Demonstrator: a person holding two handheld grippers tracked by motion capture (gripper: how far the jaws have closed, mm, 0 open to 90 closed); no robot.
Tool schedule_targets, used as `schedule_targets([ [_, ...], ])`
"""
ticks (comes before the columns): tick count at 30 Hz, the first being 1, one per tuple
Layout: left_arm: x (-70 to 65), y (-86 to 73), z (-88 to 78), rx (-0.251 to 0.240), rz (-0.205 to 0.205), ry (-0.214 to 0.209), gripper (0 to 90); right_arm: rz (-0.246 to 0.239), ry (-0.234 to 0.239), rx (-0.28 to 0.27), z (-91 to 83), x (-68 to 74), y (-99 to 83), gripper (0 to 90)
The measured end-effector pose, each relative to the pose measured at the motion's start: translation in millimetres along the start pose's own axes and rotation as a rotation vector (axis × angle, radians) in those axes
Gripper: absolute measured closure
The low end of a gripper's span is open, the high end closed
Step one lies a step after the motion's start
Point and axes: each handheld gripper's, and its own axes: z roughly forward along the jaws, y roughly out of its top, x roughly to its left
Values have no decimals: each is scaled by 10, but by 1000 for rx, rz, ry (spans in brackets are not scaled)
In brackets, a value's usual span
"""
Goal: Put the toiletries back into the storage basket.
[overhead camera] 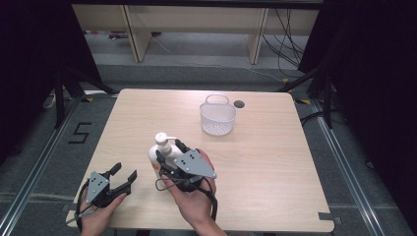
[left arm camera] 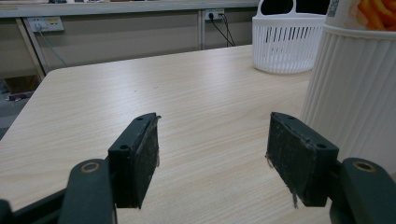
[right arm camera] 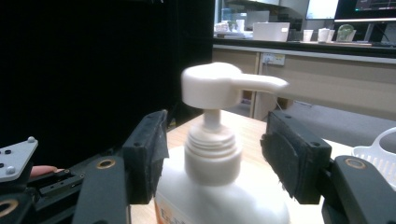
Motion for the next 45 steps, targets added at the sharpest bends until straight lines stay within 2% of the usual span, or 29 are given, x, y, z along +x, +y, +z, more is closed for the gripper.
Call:
schedule_targets([
  [1,0,0,0,0,1,-1,335,23,0,18,7,39,4,398],
  [2,-1,0,-1,0,1,-1,334,12,-4,17,21,50,7,396],
  [3,0,0,-1,-1,0,-1,334,37,-2,24,36,90,8,395],
  [5,1,0,-1,-1,0,-1,334,23,-21,33,48,109,16,394],
  [6,0,0,0,0,1,-2,334,40,-18,36,80,144,32,394],
  [9,-1,0,1,0,1,-2,334,29,-21,29,118,161,51,396],
  [10,0,0,1,-1,0,-2,334,9,-41,25,126,149,62,396],
  [11,1,-1,2,-4,-2,-4,334,28,-38,40,139,159,66,397],
  [13,1,-2,5,-7,-2,-6,334,32,-41,42,173,164,72,400],
  [15,-3,0,2,-1,1,-3,334,19,-46,46,191,159,81,406],
  [17,-2,0,1,0,2,-2,334,28,-50,49,219,163,87,412],
  [18,-2,0,1,-1,0,-1,334,10,-59,39,229,151,89,414],
  [20,0,0,1,-2,-1,-2,334,32,-58,46,253,166,91,423],
  [21,-1,0,1,-1,-1,-2,334,25,-57,47,264,159,95,429],
  [22,-1,0,1,-1,0,-2,334,-7,-73,32,274,139,98,435],
  [25,-2,0,1,-1,2,-3,335,28,-58,35,305,166,106,450],
  [29,-1,-1,0,-1,1,-3,335,35,-76,46,315,168,120,476],
  [30,-2,0,0,-1,1,-3,336,23,-78,29,331,153,117,486],
  [31,-3,0,2,-1,2,-4,336,38,-86,46,324,158,120,502],
  [37,-2,0,1,1,3,-5,336,49,-93,48,334,148,121,585],
  [38,-3,0,2,0,2,-5,336,17,-88,32,347,126,117,588],
  [39,-3,0,2,0,2,-6,337,16,-93,37,339,122,118,591],
  [40,-2,0,2,0,2,-6,336,45,-86,43,338,137,117,593],
  [44,-2,0,0,0,4,-7,336,34,-80,32,344,125,116,595],
  [45,-2,0,0,-1,3,-6,337,56,-76,33,337,115,118,596],
])
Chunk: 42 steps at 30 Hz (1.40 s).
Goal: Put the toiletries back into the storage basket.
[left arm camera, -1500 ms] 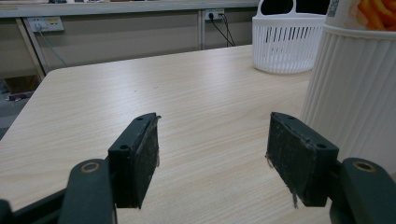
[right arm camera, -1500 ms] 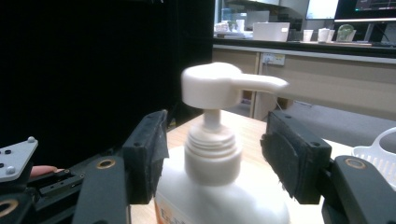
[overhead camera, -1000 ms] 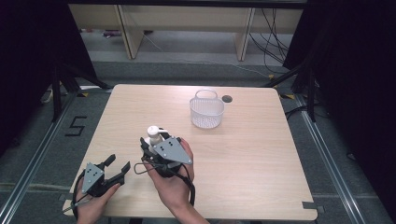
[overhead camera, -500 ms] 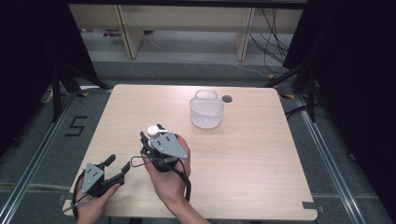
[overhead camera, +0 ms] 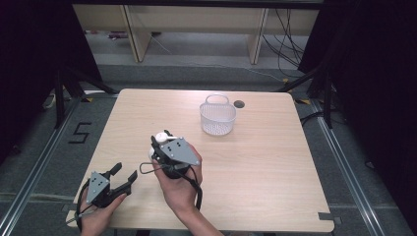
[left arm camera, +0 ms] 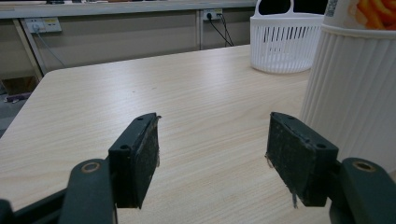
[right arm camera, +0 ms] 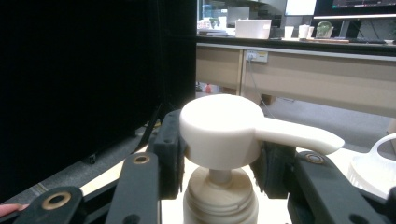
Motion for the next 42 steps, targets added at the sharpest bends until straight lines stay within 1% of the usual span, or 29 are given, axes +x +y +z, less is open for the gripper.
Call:
schedule_targets([
  [1,-1,0,0,0,0,0,337,0,0,0,0,0,0,596],
  [2,0,0,0,1,1,0,336,-12,-2,3,-4,-12,3,596],
  [4,-1,1,1,2,3,-1,337,-12,4,-5,-7,-35,2,597],
  [6,1,0,1,0,-2,0,337,-13,-2,-3,-27,-49,9,597],
  [7,4,-3,4,-9,-6,-5,337,-20,-2,-7,-30,-59,14,597],
  [9,6,-6,8,-17,-6,-8,337,-10,-5,-15,-45,-70,27,597],
  [11,2,0,-2,-1,-3,0,337,-12,-6,-24,-57,-102,46,597],
  [12,1,0,-1,0,-1,1,337,-6,-4,-35,-61,-123,52,597],
  [13,0,0,-1,0,1,-1,337,-8,-11,-29,-79,-140,62,598],
  [16,0,1,-1,1,1,0,337,-14,-17,-39,-100,-194,84,597],
  [19,-1,3,-5,8,0,6,337,-23,-35,-44,-135,-273,122,598],
  [20,-2,3,-3,8,1,5,337,-15,-36,-50,-144,-298,135,598],
  [21,-1,0,6,-2,1,1,337,-28,-47,-47,-160,-336,149,598],
  [23,-2,-1,8,-3,4,1,338,-2,-58,-41,-191,-389,170,598],
  [24,-2,-1,8,-3,4,1,337,-5,-61,-40,-203,-419,182,598],
  [25,-2,0,7,-2,3,1,337,-16,-71,-52,-210,-463,193,598],
  [26,-2,-1,7,-2,2,1,338,-18,-75,-49,-221,-488,202,598],
  [27,-3,-1,8,-4,1,1,338,-5,-81,-45,-232,-501,206,598],
  [29,-3,-1,8,-2,3,1,338,-17,-89,-50,-249,-563,222,598],
  [30,-2,-1,9,-3,4,1,338,8,-100,-46,-263,-585,226,598],
  [31,-3,-1,9,-3,4,1,338,-13,-101,-52,-265,-626,234,598],
  [33,-2,-1,9,-3,2,1,338,-9,-113,-50,-282,-670,245,598],
  [34,-3,-1,9,-3,2,1,338,-8,-110,-58,-281,-695,249,599],
  [35,-3,-1,9,-3,2,2,338,-6,-119,-49,-299,-715,257,598],
  [36,-3,-1,9,-3,3,2,338,-16,-121,-57,-297,-739,260,599],
  [38,-4,-1,10,-3,5,2,338,-21,-137,-53,-315,-788,264,598],
  [39,-5,0,11,-3,6,2,338,-4,-140,-46,-323,-804,264,598],
  [40,-6,0,11,-3,6,3,338,-16,-144,-52,-327,-846,264,598],
  [42,-7,2,4,5,7,6,338,-12,-158,-48,-347,-900,268,599],
])
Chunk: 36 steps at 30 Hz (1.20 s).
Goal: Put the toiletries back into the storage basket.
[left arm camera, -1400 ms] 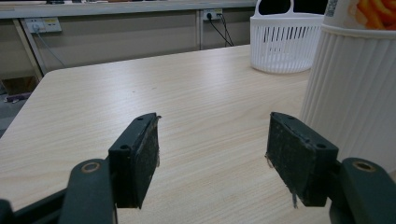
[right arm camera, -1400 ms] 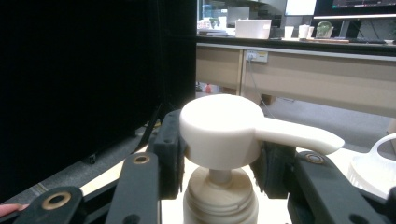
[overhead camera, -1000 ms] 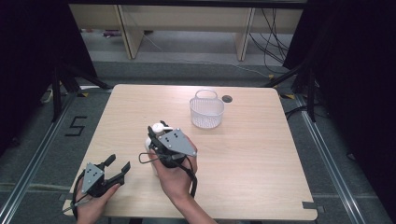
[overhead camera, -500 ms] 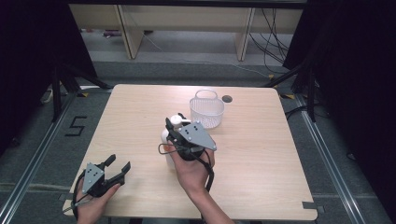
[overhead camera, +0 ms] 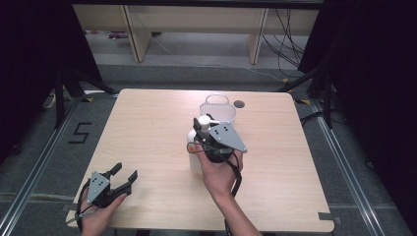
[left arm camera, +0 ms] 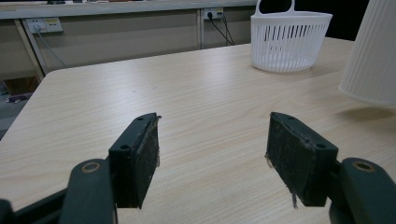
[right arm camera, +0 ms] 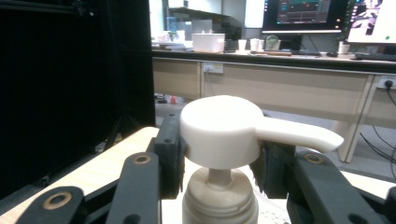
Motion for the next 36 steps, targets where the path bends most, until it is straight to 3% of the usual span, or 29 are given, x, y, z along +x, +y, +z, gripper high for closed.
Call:
schedule_targets([
  [25,3,4,-1,6,8,-1,337,5,-101,-9,10,-515,148,599],
  [36,4,5,0,7,9,-1,337,20,-129,-10,73,-660,217,599],
])
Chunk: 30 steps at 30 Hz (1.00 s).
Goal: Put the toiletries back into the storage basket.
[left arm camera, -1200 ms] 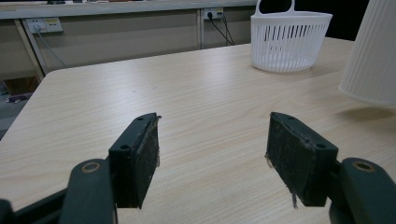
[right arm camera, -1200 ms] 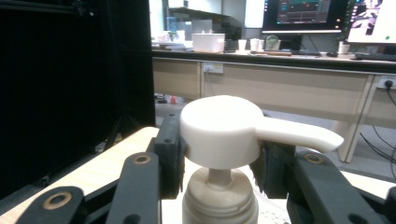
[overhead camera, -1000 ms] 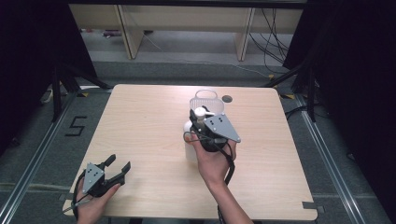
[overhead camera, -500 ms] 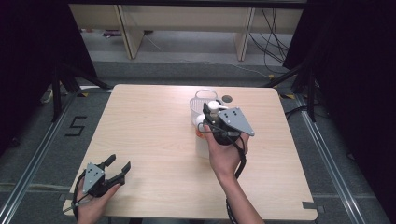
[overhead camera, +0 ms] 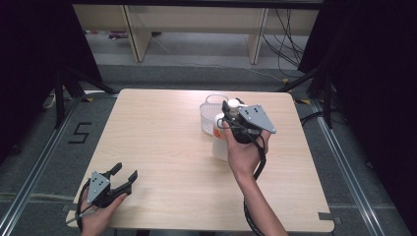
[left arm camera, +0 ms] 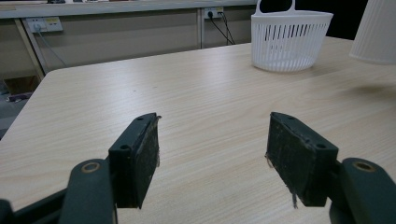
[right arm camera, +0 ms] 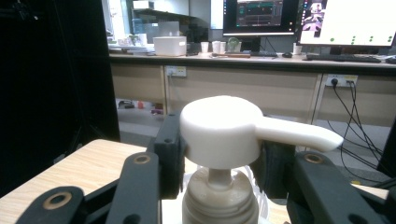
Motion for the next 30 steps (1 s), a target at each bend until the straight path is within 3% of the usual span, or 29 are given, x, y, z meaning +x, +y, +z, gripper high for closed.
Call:
schedule_targets([
  [5,-1,0,0,1,0,1,336,-15,-13,-2,28,-52,35,599],
  [19,-2,1,2,2,2,1,336,11,-1,-1,115,-114,138,600],
  [23,-1,1,2,3,2,0,336,-10,-9,-2,132,-129,166,601],
  [30,-2,1,2,2,2,0,336,-6,-13,-11,187,-122,217,601],
])
